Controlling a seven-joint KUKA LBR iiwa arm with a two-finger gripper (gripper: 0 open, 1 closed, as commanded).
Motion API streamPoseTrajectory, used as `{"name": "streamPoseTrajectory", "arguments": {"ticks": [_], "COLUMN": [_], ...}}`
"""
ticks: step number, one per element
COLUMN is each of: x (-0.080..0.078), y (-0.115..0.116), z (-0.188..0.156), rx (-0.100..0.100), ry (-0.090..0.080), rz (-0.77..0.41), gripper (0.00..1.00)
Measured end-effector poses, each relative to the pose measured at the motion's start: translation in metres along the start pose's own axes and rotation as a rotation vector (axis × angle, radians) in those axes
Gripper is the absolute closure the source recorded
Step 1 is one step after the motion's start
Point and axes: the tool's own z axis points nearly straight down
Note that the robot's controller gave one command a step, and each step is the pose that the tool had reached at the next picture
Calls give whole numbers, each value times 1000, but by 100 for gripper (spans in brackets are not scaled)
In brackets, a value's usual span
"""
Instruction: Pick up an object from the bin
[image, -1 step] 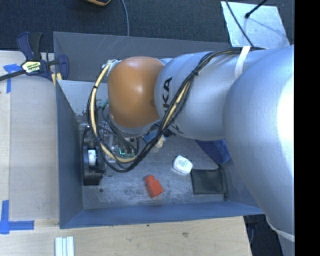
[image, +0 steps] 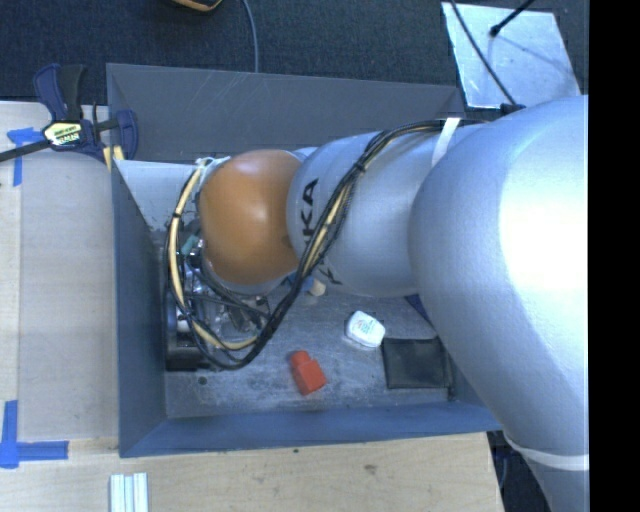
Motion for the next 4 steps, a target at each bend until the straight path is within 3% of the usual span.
{"name": "streamPoseTrajectory", "arguments": {"ticks": [1,2,3,4], "x": [-3,2,0,-7], "y": [10,6,10,5], "z": [11,14,15,16], "rx": [8,4,9,4], "ry": [-3,-21,-17,-24], "rz": [5,25,49,-125], "gripper": [0,0,0,0]}}
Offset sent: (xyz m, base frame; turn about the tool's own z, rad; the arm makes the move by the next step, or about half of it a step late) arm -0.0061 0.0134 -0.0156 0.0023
